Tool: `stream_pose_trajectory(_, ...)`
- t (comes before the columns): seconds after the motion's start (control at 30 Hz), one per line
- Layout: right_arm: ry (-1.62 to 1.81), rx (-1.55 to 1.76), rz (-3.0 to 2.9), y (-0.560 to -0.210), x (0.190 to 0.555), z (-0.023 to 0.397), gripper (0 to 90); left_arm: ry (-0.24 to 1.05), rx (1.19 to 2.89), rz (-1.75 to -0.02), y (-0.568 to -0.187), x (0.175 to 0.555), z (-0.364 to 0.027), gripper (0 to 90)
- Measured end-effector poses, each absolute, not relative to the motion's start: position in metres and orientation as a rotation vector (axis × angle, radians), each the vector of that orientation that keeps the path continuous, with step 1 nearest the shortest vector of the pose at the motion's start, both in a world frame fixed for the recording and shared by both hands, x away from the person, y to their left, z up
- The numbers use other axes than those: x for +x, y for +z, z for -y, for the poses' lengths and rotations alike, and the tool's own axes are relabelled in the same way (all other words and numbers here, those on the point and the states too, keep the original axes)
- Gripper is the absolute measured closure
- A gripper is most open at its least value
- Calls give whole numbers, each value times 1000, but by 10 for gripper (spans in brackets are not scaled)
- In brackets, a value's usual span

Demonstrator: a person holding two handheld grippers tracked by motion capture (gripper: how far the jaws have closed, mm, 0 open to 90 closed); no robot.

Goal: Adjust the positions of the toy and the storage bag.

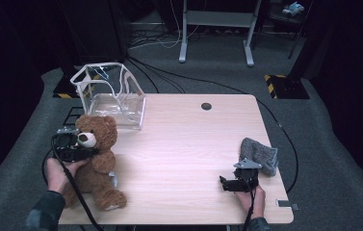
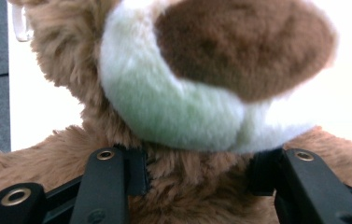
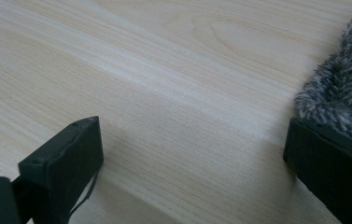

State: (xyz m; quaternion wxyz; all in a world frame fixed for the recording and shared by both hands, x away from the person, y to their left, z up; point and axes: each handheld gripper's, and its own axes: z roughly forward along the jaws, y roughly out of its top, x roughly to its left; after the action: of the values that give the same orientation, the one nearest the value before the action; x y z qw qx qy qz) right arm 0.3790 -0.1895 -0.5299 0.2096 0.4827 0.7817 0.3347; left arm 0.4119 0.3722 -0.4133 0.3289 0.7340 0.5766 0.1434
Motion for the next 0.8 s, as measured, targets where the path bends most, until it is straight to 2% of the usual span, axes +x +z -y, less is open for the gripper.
stream_pose_trajectory(0.4, 927, 1339, -2181, -530, 379, 190, 41, 257, 2022, -1605, -440, 448, -367, 476)
stream_pose_trajectory(0.8, 922, 1348, -2178, -530, 378, 190, 41, 210, 2006, -1635, -451, 444, -378, 458)
